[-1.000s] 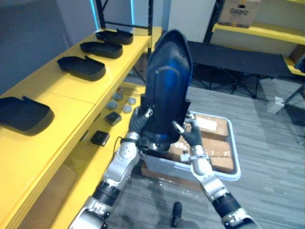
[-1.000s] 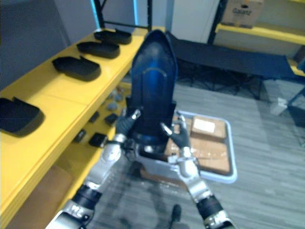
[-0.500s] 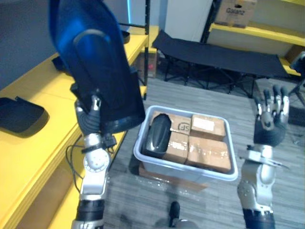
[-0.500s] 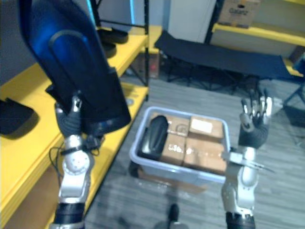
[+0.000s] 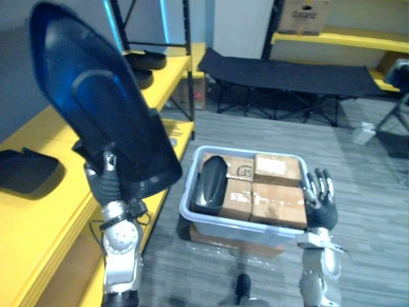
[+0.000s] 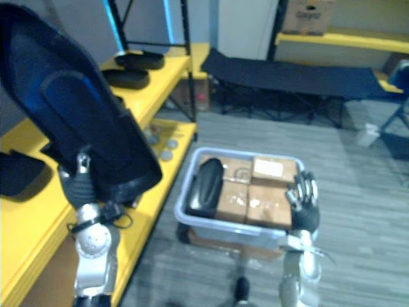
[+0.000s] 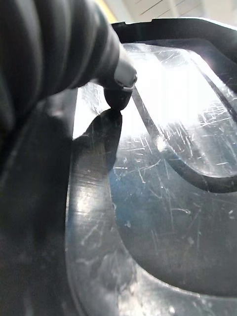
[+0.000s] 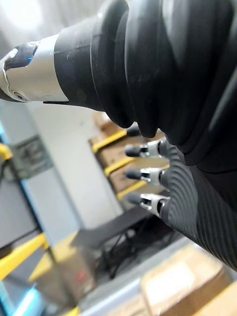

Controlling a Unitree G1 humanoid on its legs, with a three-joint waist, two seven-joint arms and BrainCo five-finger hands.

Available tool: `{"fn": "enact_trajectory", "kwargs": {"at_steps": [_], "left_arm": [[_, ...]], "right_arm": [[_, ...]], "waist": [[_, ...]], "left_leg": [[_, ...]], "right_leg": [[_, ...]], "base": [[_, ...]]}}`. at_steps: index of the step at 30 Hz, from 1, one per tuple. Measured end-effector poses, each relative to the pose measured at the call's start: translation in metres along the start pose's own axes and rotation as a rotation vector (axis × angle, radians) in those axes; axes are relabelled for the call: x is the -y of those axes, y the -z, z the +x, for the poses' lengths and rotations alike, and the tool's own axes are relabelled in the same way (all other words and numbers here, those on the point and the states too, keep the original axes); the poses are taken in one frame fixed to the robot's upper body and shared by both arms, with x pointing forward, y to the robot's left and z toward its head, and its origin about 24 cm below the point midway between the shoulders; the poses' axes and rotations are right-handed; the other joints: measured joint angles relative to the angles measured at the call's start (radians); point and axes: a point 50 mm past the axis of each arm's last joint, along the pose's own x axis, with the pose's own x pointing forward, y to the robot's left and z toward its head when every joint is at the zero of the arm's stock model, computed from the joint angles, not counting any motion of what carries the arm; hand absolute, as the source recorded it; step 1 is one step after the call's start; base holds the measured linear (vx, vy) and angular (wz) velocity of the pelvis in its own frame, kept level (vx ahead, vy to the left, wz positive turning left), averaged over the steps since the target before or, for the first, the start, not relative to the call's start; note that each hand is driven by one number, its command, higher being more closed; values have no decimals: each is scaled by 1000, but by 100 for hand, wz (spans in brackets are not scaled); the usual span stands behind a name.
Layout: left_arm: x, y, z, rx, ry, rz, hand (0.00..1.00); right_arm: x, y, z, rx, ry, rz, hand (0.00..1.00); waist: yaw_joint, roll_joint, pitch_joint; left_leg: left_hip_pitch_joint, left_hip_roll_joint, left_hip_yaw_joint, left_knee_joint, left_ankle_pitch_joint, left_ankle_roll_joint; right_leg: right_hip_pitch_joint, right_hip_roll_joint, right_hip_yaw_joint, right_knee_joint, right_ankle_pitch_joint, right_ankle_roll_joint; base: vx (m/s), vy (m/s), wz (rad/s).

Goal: Walk over and take plastic housings, then place them on the shelf

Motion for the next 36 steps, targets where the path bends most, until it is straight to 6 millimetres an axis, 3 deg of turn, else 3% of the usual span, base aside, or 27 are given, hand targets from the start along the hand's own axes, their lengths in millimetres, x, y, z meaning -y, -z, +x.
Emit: {"fn": "enact_trajectory", "kwargs": {"at_steps": [2, 4, 5, 6, 8, 9, 10, 12, 15, 16, 17, 23, 25, 28, 32, 33, 34, 35, 36], "left_arm": [[-40, -1, -1, 3, -138, 95, 100], [-76, -7, -6, 15, -271, 182, 100], [-81, -7, -7, 14, -289, 195, 100], [-100, -10, -14, 7, -362, 246, 100], [-135, -17, -34, -14, -493, 317, 100], [-170, -24, -70, -64, -669, 328, 100], [-173, -24, -76, -79, -686, 321, 100], [-172, -25, -78, -79, -679, 311, 100], [-146, -23, -65, -64, -512, 223, 100], [-138, -24, -60, -51, -421, 187, 100], [-138, -24, -60, -55, -394, 170, 100], [-148, -26, -67, -59, -423, 112, 100], [-146, -26, -65, -48, -403, 106, 100], [-129, -27, -46, 13, -293, 47, 100], [-98, -25, -30, 43, -113, -32, 100], [-92, -25, -26, 47, -69, -44, 100], [-90, -26, -23, 54, -40, -41, 100], [-88, -26, -23, 53, -29, -46, 100], [-84, -22, -26, 24, -8, -86, 100]], "right_arm": [[-18, 9, 17, -24, -71, 13, 0], [-36, 16, 31, -42, -120, 8, 0], [-38, 17, 32, -45, -122, 10, 0], [-46, 21, 35, -62, -141, 13, 0], [-59, 32, 33, -97, -153, 16, 0], [-74, 42, 30, -129, -169, 4, 0], [-74, 44, 30, -136, -161, 2, 0], [-72, 44, 30, -138, -143, -2, 0], [-49, 36, 31, -112, -37, -32, 0], [-35, 29, 32, -90, 20, -87, 0], [-29, 29, 33, -94, 46, -112, 0], [-32, 29, 33, -96, 31, -109, 0], [-31, 29, 33, -93, 32, -110, 0], [-23, 27, 26, -93, 68, -117, 0], [2, 12, 8, -49, 168, -134, 0], [5, 10, 4, -30, 186, -133, 0], [2, 8, 4, -9, 176, -119, 0], [-1, 7, 5, 3, 166, -116, 0], [-3, 4, 8, 21, 146, -132, 0]], "waist": [[41, 17, -2], [112, 18, -3], [119, 17, -4], [149, 14, -6], [209, -3, -15], [272, -38, -26], [280, -36, -25], [279, -32, -23], [192, -61, -15], [174, -63, 2], [223, -57, 30], [234, -41, 48], [220, -42, 58], [171, -54, 87], [125, -42, 100], [114, -47, 103], [109, -72, 116], [110, -93, 121], [114, -89, 129]], "left_leg": [[-20, 4, -81, -8, 25, -6], [-39, -3, -134, -10, 34, -5], [-42, -7, -144, -10, 35, -4], [-52, -17, -184, -9, 38, -1], [-52, -35, -247, -7, 38, 8], [-85, -66, -366, -5, 45, 27], [-85, -70, -377, -7, 47, 27], [-89, -78, -389, -8, 49, 30], [-220, -114, -216, 76, 112, 81], [-242, -109, -194, 98, 129, 59], [-224, -118, -194, 81, 135, 52], [-244, -129, -251, 76, 145, 48], [-242, -132, -253, 61, 142, 53], [-248, -137, -314, 16, 177, 52], [-239, -140, -448, -71, 262, 46], [-239, -145, -474, -97, 292, 35], [-242, -164, -481, -108, 311, 33], [-241, -177, -478, -104, 313, 32], [-245, -189, -468, -94, 316, 27]], "right_leg": [[33, -8, -76, 0, -1, -4], [50, -20, -128, 0, -3, -2], [54, -24, -135, 0, -4, 0], [76, -37, -173, 0, -12, 10], [124, -58, -231, -3, -29, 33], [181, -84, -338, 0, -58, 69], [189, -87, -341, 0, -62, 73], [195, -92, -352, 0, -72, 75], [257, -131, -500, 1, -109, 118], [288, -129, -558, 1, -110, 120], [298, -134, -543, 12, -104, 121], [330, -138, -520, 60, -129, 92], [328, -146, -471, 82, -157, 61], [308, -152, -302, 180, -227, -3], [268, -139, -100, 335, -234, 3], [247, -138, -68, 383, -297, 5], [237, -121, -34, 385, -384, 10], [247, -130, -58, 380, -421, -8], [252, -135, -42, 370, -430, 16]], "base": [[49, -26, 96], [4, -9, 75], [-10, 23, 81], [-2, 38, 83], [42, 45, 149], [69, 18, 171], [60, 6, 141], [-10, 28, 47], [0, 29, 194], [-7, 42, 197], [20, 65, 115], [55, 44, 44], [37, 60, 25], [29, 74, 77], [52, 209, 112], [24, 24, 73], [23, -74, 60], [-6, -123, 26], [-57, -94, 0]]}}
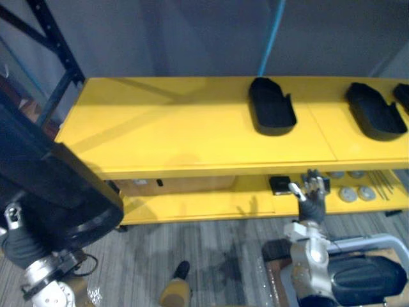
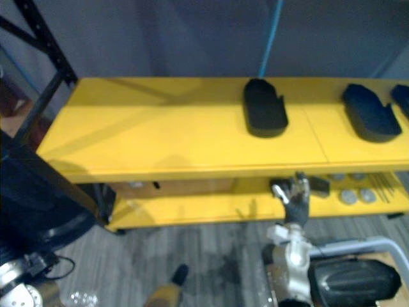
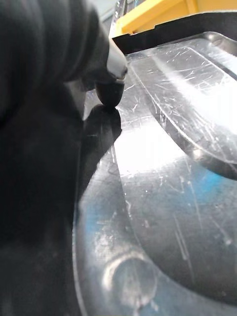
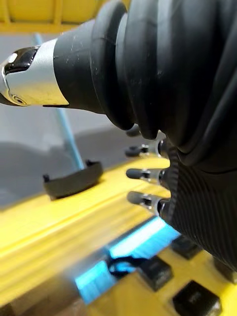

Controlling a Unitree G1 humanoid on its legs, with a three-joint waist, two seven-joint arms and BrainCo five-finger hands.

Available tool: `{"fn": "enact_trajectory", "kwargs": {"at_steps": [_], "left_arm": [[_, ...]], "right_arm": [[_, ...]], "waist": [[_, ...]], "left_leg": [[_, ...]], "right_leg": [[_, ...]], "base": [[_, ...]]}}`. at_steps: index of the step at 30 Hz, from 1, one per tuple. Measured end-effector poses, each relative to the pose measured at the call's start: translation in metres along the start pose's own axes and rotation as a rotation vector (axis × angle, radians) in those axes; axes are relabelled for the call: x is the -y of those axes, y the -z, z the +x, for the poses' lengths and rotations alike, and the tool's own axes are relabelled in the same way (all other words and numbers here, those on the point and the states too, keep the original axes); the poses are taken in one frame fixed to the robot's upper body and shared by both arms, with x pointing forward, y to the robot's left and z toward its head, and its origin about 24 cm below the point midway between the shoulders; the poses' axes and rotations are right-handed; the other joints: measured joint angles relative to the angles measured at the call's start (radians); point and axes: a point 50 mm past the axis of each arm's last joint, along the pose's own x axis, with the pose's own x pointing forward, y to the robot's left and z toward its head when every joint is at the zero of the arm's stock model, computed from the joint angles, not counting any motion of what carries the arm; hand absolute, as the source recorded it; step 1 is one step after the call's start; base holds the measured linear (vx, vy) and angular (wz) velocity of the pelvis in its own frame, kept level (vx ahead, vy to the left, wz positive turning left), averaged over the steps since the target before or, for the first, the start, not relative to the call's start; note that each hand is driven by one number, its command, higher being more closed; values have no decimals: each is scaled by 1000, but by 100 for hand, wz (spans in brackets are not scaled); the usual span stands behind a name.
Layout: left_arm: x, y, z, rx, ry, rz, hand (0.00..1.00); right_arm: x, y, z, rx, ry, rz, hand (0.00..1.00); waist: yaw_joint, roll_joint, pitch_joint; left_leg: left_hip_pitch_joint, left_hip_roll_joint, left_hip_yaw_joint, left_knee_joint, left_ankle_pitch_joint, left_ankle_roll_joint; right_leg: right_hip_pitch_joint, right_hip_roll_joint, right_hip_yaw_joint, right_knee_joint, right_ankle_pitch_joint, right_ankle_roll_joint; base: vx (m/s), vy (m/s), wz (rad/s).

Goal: Walk over and take plastic housings, then place them on the shelf

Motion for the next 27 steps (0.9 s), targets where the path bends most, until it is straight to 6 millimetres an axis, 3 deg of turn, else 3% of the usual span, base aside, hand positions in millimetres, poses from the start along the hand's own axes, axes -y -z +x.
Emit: {"fn": "enact_trajectory", "kwargs": {"at_steps": [1, 3, 6, 8, 12, 13, 14, 16, 17, 19, 20, 21, 23, 24, 25, 27], "left_arm": [[7, 4, -3, -26, 31, -37, 100], [14, 7, -8, -57, 76, -101, 100], [22, 6, -10, -62, 126, -155, 100], [26, 7, -12, -69, 151, -162, 100], [25, 2, -9, -42, 188, -135, 100], [26, -1, -6, -22, 197, -123, 100], [24, -3, -3, -7, 204, -91, 100], [26, -4, 0, 8, 215, -89, 100], [26, -5, 1, 16, 220, -88, 100], [26, -10, 9, 48, 241, -70, 100], [26, -10, 10, 52, 244, -67, 100], [25, -11, 11, 55, 241, -60, 100], [27, -12, 13, 64, 238, -66, 100], [31, -11, 16, 66, 231, -84, 100], [37, -10, 18, 68, 243, -103, 100], [48, -5, 20, 53, 271, -139, 100]], "right_arm": [[-3, -3, 4, 23, -23, -19, 0], [-5, -4, 4, 30, -50, -44, 0], [-2, -3, -5, 15, -58, -65, 0], [2, -4, -11, 8, -61, -74, 0], [10, -2, -18, -9, -64, -73, 0], [9, -2, -18, -10, -59, -63, 0], [10, -1, -19, -11, -50, -57, 0], [12, -2, -19, -6, -48, -62, 0], [11, -3, -19, -4, -47, -61, 0], [8, -6, -13, 22, -46, -47, 0], [8, -7, -12, 32, -39, -45, 0], [9, -10, -10, 56, -25, -50, 0], [11, -12, -9, 71, -24, -77, 0], [15, -17, -8, 88, -15, -93, 0], [19, -24, -8, 115, -2, -102, 0], [22, -35, -6, 157, -3, -121, 0]], "waist": [[-2, 27, 19], [-4, 52, 33], [-7, 41, 46], [-26, 47, 57], [-36, 19, 59], [-34, -1, 66], [-34, -22, 65], [-35, -10, 57], [-36, -10, 56], [-37, -28, 45], [-38, -29, 45], [-42, -28, 46], [-61, -3, 49], [-73, 11, 47], [-92, 15, 44], [-109, 14, 43]], "left_leg": [[2, 14, 19, 8, 1, -1], [2, 28, 33, 10, 4, -6], [-7, 32, 59, 3, 13, -23], [-3, 44, 55, 2, 17, -30], [2, 38, 60, 7, 15, -30], [-1, 26, 76, 21, 3, -22], [-4, 6, 87, 46, -24, -1], [-13, 11, 77, 83, -53, -3], [-12, 12, 76, 86, -58, 5], [5, -4, 82, 78, -78, 28], [20, -8, 83, 70, -82, 36], [62, -11, 84, 48, -83, 58], [101, 10, 55, 36, -92, 86], [110, 25, 30, 36, -99, 93], [109, 27, 0, 38, -100, 94], [114, 15, -44, 38, -102, 87]], "right_leg": [[0, 11, 10, 3, -2, 4], [-3, 19, 10, -1, -18, 27], [-6, 13, 9, -27, -88, 82], [-5, 22, 4, -22, -98, 83], [15, 16, -7, -40, -102, 75], [29, 1, -10, -52, -103, 63], [51, -1, -17, -56, -93, 27], [-12, -8, 35, 90, -28, -19], [-49, -13, 68, 158, -2, -13], [-173, -40, 187, 354, 125, 12], [-189, -46, 199, 389, 171, 6], [-222, -67, 202, 472, 292, -16], [-279, -46, 207, 542, 114, -38], [-299, 13, 208, 484, 29, -43], [-302, 63, 225, 369, -4, -37], [-308, 105, 279, 214, -8, -29]], "base": [[-86, -48, -13], [-132, -65, -23], [-128, -96, -21], [-87, -60, 4], [7, 19, 5], [107, 67, 15], [139, 64, 15], [77, 156, 17], [-5, 310, 14], [-2, 312, 3], [19, 285, -2], [5, 223, 3], [-66, 150, 21], [-182, 86, 63], [-211, 85, 73], [-22, 16, 86]]}}
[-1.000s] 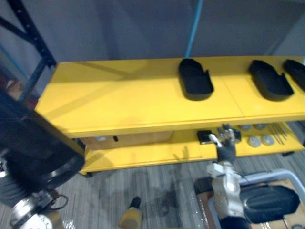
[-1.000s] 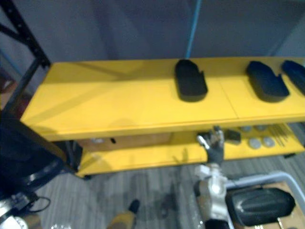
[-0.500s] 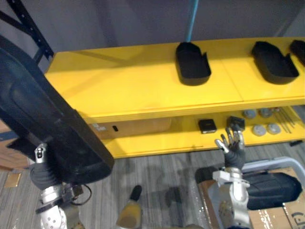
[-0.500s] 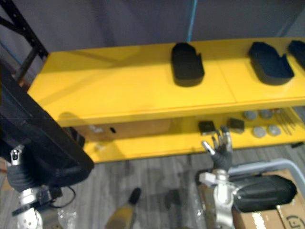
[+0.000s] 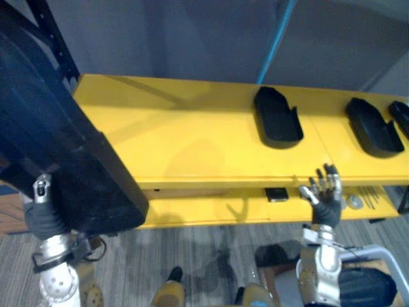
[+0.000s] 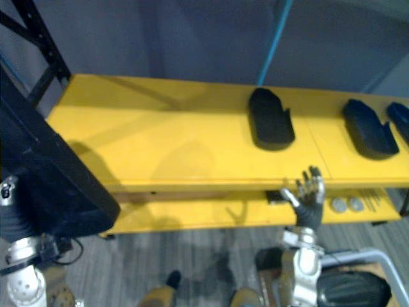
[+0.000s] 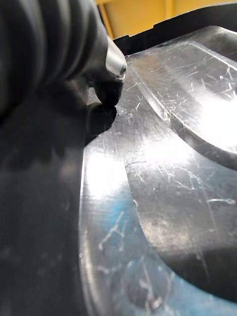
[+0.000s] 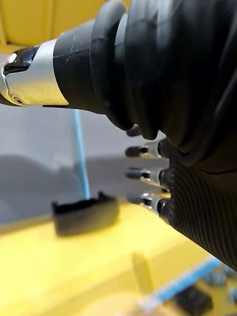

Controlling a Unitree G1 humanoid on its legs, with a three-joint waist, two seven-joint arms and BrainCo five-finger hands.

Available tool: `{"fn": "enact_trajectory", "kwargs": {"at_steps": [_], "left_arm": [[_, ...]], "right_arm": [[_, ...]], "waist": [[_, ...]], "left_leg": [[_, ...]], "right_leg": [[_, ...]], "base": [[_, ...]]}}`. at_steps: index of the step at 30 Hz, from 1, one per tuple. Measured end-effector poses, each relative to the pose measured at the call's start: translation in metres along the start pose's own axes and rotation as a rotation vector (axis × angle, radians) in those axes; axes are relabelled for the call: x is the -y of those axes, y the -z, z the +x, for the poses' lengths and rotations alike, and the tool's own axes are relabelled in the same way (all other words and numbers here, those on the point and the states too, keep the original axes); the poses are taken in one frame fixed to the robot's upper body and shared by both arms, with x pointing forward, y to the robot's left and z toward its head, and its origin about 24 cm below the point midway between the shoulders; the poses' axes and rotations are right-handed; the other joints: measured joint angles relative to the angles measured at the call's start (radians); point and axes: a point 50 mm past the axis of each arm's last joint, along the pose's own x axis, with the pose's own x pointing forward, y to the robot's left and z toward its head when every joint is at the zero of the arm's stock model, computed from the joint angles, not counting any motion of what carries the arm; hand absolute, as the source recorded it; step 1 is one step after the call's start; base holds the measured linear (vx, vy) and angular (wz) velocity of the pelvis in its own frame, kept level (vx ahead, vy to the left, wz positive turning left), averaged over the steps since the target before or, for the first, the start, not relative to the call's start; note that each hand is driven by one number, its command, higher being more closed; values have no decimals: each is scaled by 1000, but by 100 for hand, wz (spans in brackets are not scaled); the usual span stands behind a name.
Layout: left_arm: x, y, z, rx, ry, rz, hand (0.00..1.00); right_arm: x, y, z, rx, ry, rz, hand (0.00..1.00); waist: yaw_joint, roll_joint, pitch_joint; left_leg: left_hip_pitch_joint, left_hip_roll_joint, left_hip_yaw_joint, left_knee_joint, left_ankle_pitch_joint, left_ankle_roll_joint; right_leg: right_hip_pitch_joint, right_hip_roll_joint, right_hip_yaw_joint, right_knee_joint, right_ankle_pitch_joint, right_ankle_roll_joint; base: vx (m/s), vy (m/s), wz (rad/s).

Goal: Walk over and take plastic housings, then place them on the shelf

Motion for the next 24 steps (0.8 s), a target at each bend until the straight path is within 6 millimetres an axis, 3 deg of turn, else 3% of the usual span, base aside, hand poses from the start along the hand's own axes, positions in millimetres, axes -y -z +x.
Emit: {"fn": "enact_trajectory", "kwargs": {"at_steps": [2, 3, 4, 5, 8, 10, 19, 24], "left_arm": [[7, 5, -1, -27, 20, -22, 100], [9, 6, -3, -42, 31, -17, 100], [10, 7, -4, -51, 33, 3, 100], [10, 11, -9, -83, 13, 0, 100], [10, 15, -17, -132, 1, 23, 100], [9, 14, -17, -126, -3, 26, 100], [6, 12, -16, -120, -5, 43, 100], [2, 9, -14, -106, 15, 95, 100]], "right_arm": [[0, -9, 3, 34, -25, -16, 0], [-2, -13, 6, 54, -37, -2, 0], [-4, -15, 7, 62, -43, 12, 0], [-5, -16, 12, 63, -66, 9, 0], [-2, -19, 18, 60, -113, -12, 0], [-4, -18, 19, 57, -133, -11, 0], [1, -18, 17, 52, -107, 40, 0], [4, -46, 17, 178, -71, 0, 0]], "waist": [[-6, -19, -12], [-1, -38, -25], [6, -63, -42], [29, -33, -63], [23, 39, -111], [26, 55, -124], [12, 23, -138], [-6, 24, -143]], "left_leg": [[12, -24, -21, 2, -12, -4], [10, -50, -16, 13, -30, -12], [12, -70, -4, 19, -57, -19], [1, -33, 69, 44, -90, -29], [-16, 36, 187, 59, -100, -49], [3, 53, 220, 35, -96, -55], [40, 47, 279, 10, -94, -54], [54, 22, 287, -37, -60, -42]], "right_leg": [[10, -2, 15, -97, 19, 12], [34, -10, 12, -160, 78, 0], [62, -30, -3, -202, 86, 22], [99, -17, -17, -274, 91, 65], [153, 29, -47, -370, 118, 56], [164, 42, -48, -403, 131, 52], [213, 31, -57, -457, 160, 56], [231, 3, -83, -470, 159, 57]], "base": [[173, -73, 71], [162, -163, 36], [207, -240, 7], [207, -235, 7], [195, -128, 5], [155, -62, -9], [57, 18, -4], [-42, 31, 13]]}}
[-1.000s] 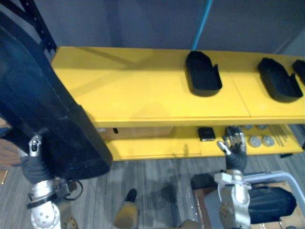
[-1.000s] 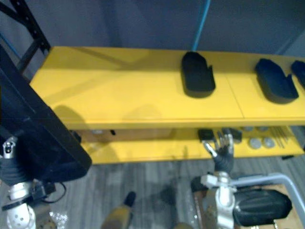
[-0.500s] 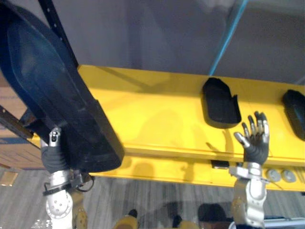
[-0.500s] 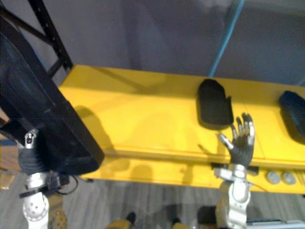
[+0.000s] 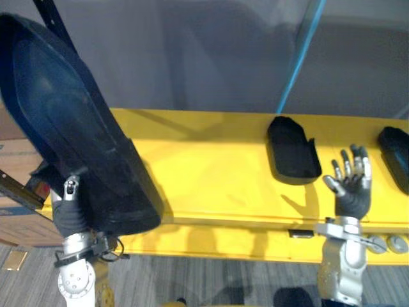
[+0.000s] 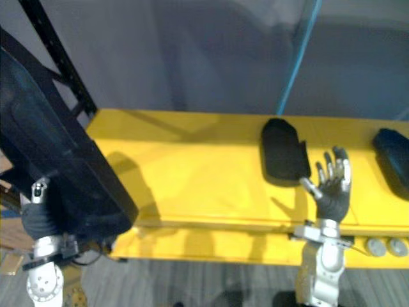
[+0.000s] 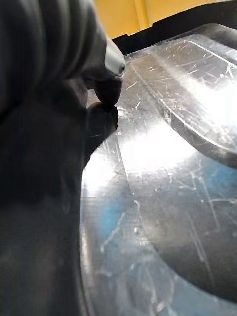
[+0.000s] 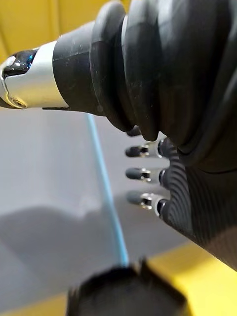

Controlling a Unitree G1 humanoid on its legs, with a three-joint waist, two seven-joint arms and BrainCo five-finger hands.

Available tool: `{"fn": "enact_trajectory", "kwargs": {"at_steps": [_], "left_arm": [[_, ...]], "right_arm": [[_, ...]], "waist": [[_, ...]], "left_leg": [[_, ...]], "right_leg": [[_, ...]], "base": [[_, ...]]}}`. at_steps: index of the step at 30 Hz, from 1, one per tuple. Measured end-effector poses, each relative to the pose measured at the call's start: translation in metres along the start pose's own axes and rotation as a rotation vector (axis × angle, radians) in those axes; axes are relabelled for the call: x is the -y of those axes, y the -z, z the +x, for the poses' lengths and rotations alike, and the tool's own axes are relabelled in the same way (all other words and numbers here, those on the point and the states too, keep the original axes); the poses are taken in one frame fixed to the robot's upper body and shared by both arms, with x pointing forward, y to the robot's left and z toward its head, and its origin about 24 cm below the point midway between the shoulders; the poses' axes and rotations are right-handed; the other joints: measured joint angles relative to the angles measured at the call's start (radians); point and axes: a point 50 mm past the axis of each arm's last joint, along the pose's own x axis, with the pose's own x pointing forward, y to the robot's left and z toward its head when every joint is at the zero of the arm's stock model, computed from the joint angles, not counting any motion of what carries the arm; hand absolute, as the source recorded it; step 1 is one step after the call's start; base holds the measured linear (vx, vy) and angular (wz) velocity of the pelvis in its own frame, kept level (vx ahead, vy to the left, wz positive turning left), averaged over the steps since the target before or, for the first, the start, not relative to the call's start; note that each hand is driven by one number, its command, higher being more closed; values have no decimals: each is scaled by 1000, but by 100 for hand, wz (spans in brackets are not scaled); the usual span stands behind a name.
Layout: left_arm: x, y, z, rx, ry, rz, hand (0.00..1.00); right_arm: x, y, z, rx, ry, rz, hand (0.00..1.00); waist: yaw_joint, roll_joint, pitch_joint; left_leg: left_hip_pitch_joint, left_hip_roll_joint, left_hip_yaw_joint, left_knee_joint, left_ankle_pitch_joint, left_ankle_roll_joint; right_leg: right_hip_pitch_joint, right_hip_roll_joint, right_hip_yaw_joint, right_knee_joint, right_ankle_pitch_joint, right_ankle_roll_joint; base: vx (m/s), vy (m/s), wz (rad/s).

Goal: Walk over and take plastic housings, then place them on the shelf

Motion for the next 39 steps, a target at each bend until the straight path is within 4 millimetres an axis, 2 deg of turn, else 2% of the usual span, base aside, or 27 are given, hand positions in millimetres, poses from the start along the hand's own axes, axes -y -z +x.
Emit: {"fn": "enact_trajectory", "kwargs": {"at_steps": [1, 9, 14, 17, 19, 22, 27, 29, 32, 39], "left_arm": [[-5, -10, 12, 54, 67, 142, 100], [-5, -7, 7, 35, 44, 119, 100], [-10, 5, -9, -67, -46, 53, 100], [-11, 16, -14, -158, -107, 8, 100], [-9, 32, -17, -261, -124, -15, 100], [6, 50, -17, -361, -83, -57, 100], [14, 65, -10, -421, -79, -79, 100], [13, 87, -5, -495, -88, -51, 100], [9, 104, -3, -560, -100, -1, 100], [-11, 114, 21, -605, -89, 226, 100]], "right_arm": [[9, -27, 5, 131, 68, 1, 0], [9, -25, 2, 115, 65, 1, 0], [3, -8, -20, 5, 84, 38, 0], [-11, 7, -35, -82, 83, 103, 0], [-20, 17, -39, -135, 73, 140, 0], [-20, 22, -42, -164, 80, 138, 0], [-23, 32, -42, -215, 60, 144, 0], [-29, 40, -39, -252, 24, 151, 0], [-31, 43, -36, -261, -21, 146, 0], [-27, 43, -32, -281, -91, 114, 0]], "waist": [[-55, 40, -26], [-54, 47, -15], [-54, 39, 1], [-54, 20, 17], [-53, 13, 23], [-59, 16, 22], [-59, 17, 21], [-59, 17, 20], [-62, 14, 19], [-84, 11, 14]], "left_leg": [[30, 22, 113, -71, 46, -2], [48, 25, 133, -70, 46, -2], [70, 38, 193, -74, 39, -1], [71, 52, 232, -74, 38, -3], [77, 64, 262, -72, 33, -12], [78, 71, 259, -77, 32, -16], [80, 74, 263, -87, 34, -21], [81, 74, 272, -87, 33, -22], [80, 73, 288, -87, 32, -23], [81, 72, 326, -83, 30, -21]], "right_leg": [[-2, -2, 0, -4, 4, 6], [-2, -2, 17, -4, 5, 8], [-4, 7, 61, -36, 29, 12], [-4, 17, 62, -89, 57, 3], [-6, 8, -9, -92, 79, 8], [-3, 11, -20, -92, 84, 15], [-5, 15, -25, -93, 88, 17], [-8, 15, -25, -95, 94, 19], [-18, 15, -23, -95, 103, 16], [-29, 16, 8, -105, 126, 10]], "base": [[-32, 6, 0], [-4, 4, -6], [-17, -3, -34], [-38, -37, -42], [5, -37, -37], [31, -34, -1], [40, -8, 0], [10, 5, -9], [-14, 2, -15], [-38, 2, -15]]}}
